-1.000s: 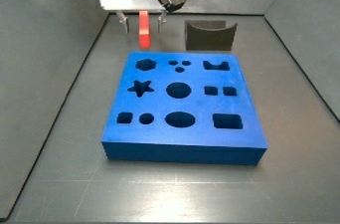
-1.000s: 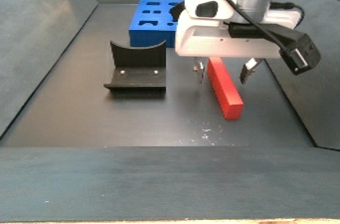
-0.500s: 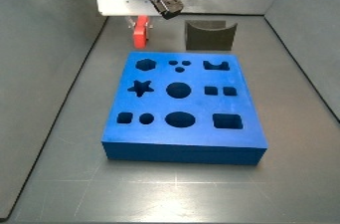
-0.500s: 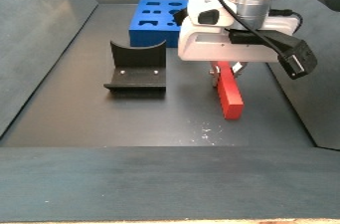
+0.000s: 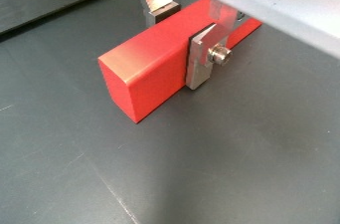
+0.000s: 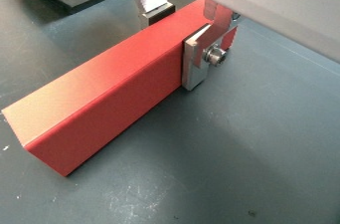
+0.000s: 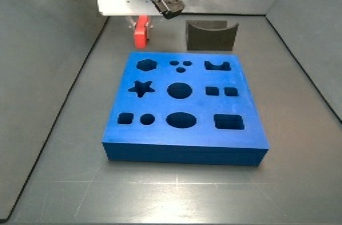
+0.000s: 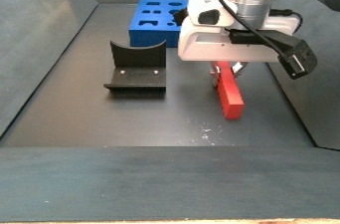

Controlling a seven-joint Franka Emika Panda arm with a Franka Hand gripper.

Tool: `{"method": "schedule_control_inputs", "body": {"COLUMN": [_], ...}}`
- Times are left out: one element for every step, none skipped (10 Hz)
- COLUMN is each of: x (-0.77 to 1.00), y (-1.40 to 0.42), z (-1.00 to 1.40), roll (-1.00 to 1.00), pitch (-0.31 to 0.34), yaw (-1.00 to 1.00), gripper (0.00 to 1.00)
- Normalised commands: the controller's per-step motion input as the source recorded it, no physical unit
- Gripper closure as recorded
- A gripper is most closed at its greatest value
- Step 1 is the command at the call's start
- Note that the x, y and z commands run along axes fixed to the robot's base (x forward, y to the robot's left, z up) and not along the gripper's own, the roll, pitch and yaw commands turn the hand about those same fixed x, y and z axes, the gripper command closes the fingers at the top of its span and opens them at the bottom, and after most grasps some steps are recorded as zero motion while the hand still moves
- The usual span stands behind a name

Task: Pick up the rectangle object. Move up. Place the rectangle object on the fixture. Regrasp the rectangle object. Move to above the board. Insert the rectangle object.
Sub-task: Pick up the rectangle object, then move up.

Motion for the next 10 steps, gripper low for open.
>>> {"method": "schedule_control_inputs", "body": {"x": [0.00, 0.00, 0.00, 0.00, 0.00, 0.00, 0.00, 0.00, -0.02, -0.04], "y": [0.00, 0.00, 0.00, 0.00, 0.00, 0.00, 0.00, 0.00, 0.04, 0.04], "z": [0.00, 0.00, 0.00, 0.00, 0.00, 0.00, 0.00, 1.00, 1.00, 1.00], "roll": [0.00, 0.00, 0.00, 0.00, 0.00, 0.00, 0.00, 0.00, 0.01, 0.00], "pitch": [0.000, 0.000, 0.000, 0.000, 0.000, 0.000, 0.000, 0.000, 0.007, 0.033], "yaw": [0.00, 0.00, 0.00, 0.00, 0.00, 0.00, 0.00, 0.00, -0.02, -0.02], "gripper": [1.00, 1.00, 1.00, 1.00, 1.00, 1.00, 1.00, 1.00, 1.00, 1.00]}}
